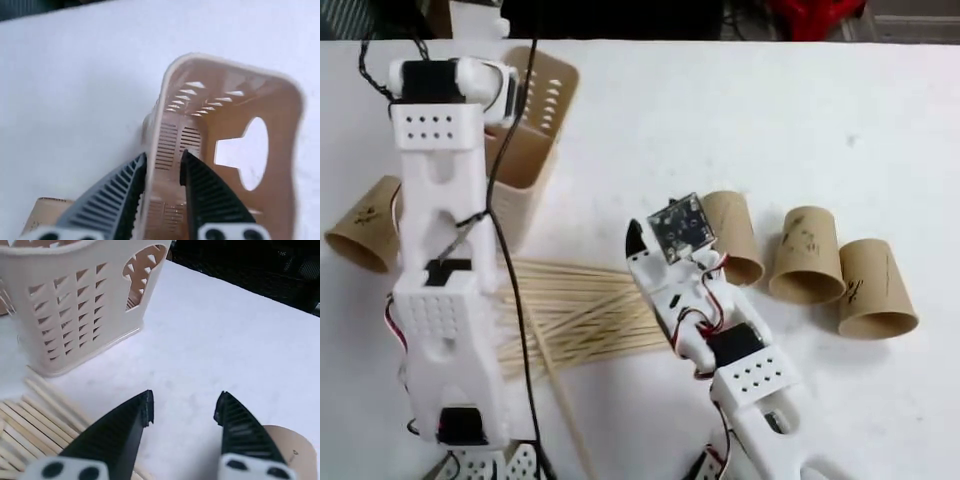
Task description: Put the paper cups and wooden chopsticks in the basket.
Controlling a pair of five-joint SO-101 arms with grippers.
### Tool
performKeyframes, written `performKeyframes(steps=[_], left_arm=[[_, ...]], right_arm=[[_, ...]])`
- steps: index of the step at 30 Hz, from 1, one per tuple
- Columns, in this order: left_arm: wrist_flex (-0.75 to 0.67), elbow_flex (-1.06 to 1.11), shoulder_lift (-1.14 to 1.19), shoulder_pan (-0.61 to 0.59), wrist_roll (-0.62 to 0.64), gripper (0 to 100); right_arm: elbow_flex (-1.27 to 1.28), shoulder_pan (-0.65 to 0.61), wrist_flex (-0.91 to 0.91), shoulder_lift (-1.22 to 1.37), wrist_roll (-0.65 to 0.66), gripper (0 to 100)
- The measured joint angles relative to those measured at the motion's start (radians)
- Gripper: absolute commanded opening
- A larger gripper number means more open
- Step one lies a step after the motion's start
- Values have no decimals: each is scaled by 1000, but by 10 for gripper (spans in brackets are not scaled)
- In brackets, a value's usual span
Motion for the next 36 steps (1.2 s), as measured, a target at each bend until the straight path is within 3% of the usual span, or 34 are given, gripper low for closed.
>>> performKeyframes(steps=[13,20,27,36], left_arm=[[3,0,-290,-69,43,132],[107,-2,-339,-184,141,132],[107,-2,-339,-465,146,133],[107,-2,-227,-867,130,133]], right_arm=[[-5,0,78,0,34,208],[-210,2,417,0,98,208],[-532,-109,664,66,110,208],[-1188,-279,778,652,144,208]])
